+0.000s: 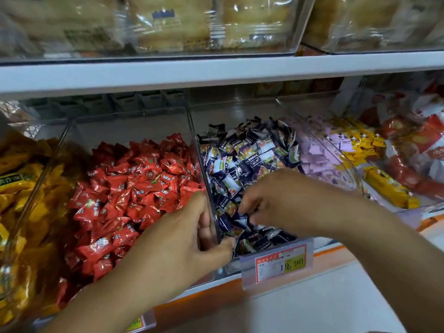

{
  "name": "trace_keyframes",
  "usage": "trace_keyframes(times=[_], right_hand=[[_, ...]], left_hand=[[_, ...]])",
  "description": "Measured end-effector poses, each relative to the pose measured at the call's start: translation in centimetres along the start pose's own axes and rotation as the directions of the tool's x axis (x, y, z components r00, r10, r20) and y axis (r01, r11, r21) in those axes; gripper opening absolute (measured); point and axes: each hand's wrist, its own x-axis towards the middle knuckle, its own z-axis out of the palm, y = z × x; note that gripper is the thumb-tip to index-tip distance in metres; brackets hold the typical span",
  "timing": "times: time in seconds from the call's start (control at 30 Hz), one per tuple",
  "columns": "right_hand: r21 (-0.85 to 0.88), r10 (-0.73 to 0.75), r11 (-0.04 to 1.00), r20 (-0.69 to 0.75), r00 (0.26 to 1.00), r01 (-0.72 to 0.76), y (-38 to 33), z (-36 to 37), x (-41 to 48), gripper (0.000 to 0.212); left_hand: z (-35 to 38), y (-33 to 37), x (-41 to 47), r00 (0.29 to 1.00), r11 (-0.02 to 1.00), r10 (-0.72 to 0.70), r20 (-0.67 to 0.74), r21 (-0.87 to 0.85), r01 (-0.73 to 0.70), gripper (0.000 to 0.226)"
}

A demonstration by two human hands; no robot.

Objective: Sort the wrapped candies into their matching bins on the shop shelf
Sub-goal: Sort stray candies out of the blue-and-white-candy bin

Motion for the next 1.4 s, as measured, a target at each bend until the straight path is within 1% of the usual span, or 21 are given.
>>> trace_keyframes(times=[0.03,0.07,0.1,0.13,0.2,0.3,0.43,0.5,0.6,0.63,0.7,0.77,0.93,1.0,1.03,1.13,1.17,1.23,1.33,1.4], right_hand=[[-0.049,0.015,0.999,0.100,0.995,-0.010,0.3,1.0,0.6,0.042],[-0.061,0.039,0.998,0.155,0.987,-0.029,0.8,1.9,1.2,0.057],[-0.027,0.052,0.998,0.175,0.983,-0.049,1.2,2.3,1.4,0.069],[0.021,0.054,0.998,0.186,0.981,-0.059,1.6,2.6,1.6,0.077],[0.103,0.034,0.993,0.205,0.978,-0.056,1.8,2.9,1.8,0.082],[0.217,0.042,0.973,0.173,0.984,-0.079,1.7,3.6,2.1,0.074],[0.259,0.054,0.962,0.118,0.992,-0.083,1.7,3.9,2.4,0.064],[0.330,0.062,0.940,0.093,0.994,-0.090,2.1,3.7,2.2,0.061],[0.528,0.106,0.842,0.036,0.994,-0.109,3.3,2.7,1.5,0.053],[0.587,0.128,0.803,0.008,0.992,-0.108,3.8,2.3,1.4,0.053],[0.672,0.170,0.733,-0.036,0.985,-0.102,4.6,1.7,1.1,0.060],[0.728,0.199,0.678,-0.046,0.979,-0.104,5.0,1.3,0.9,0.069],[0.805,0.215,0.584,-0.037,0.976,-0.098,4.9,1.4,1.1,0.065],[0.803,0.216,0.589,-0.045,0.975,-0.093,4.9,1.6,1.5,0.060],[0.800,0.223,0.593,-0.057,0.973,-0.089,4.9,1.6,1.6,0.053],[0.806,0.221,0.590,-0.119,0.968,-0.036,4.6,1.4,1.3,0.025],[0.809,0.213,0.588,-0.136,0.968,-0.016,4.5,1.3,1.2,0.019],[0.805,0.214,0.594,-0.157,0.964,-0.001,4.4,1.0,0.9,0.016],[0.780,0.215,0.626,-0.177,0.960,0.004,4.1,0.6,0.7,0.019],[0.756,0.157,0.655,-0.140,0.978,0.003,4.0,0.3,0.4,0.026]], left_hand=[[0.0,0.0,0.0,1.000,1.000,0.002,-0.006,0.001,-0.002,0.036],[0.1,-0.1,0.0,1.000,1.000,0.006,-0.009,-0.001,-0.006,0.037],[0.1,0.0,0.0,1.000,1.000,0.011,-0.010,-0.004,-0.011,0.037],[0.1,0.0,-0.1,1.000,1.000,0.014,-0.010,-0.007,-0.014,0.036],[0.0,0.1,-0.1,1.000,1.000,0.015,-0.010,-0.005,-0.016,0.036],[-0.1,0.3,-0.2,1.000,1.000,0.011,-0.005,0.000,-0.011,0.037],[-0.1,0.2,-0.2,1.000,1.000,0.014,-0.003,0.010,-0.014,0.038],[-0.1,0.2,-0.2,1.000,1.000,0.009,0.002,0.011,-0.009,0.038],[-0.2,0.2,-0.2,1.000,1.000,-0.002,0.016,-0.005,0.003,0.038],[-0.2,0.2,-0.2,1.000,1.000,-0.005,0.019,-0.004,0.005,0.038],[-0.2,0.2,-0.1,1.000,1.000,-0.007,0.021,0.010,0.007,0.039],[-0.2,0.1,-0.1,1.000,1.000,-0.008,0.021,0.024,0.007,0.039],[-0.1,0.0,-0.2,1.000,0.999,-0.008,0.020,0.036,0.007,0.038],[-0.1,0.0,-0.2,1.000,0.999,-0.003,0.017,0.035,0.002,0.037],[-0.1,0.0,-0.2,1.000,0.999,-0.002,0.016,0.032,0.002,0.037],[-0.1,0.0,-0.1,1.000,1.000,-0.002,0.018,0.021,0.002,0.037],[-0.1,0.0,-0.1,1.000,1.000,-0.004,0.022,0.014,0.003,0.037],[-0.1,-0.1,-0.1,1.000,1.000,-0.005,0.026,0.005,0.004,0.037],[-0.1,-0.1,-0.2,1.000,1.000,0.000,0.031,0.002,0.000,0.038],[-0.1,-0.1,-0.1,1.000,1.000,-0.001,0.028,0.000,0.001,0.038]])
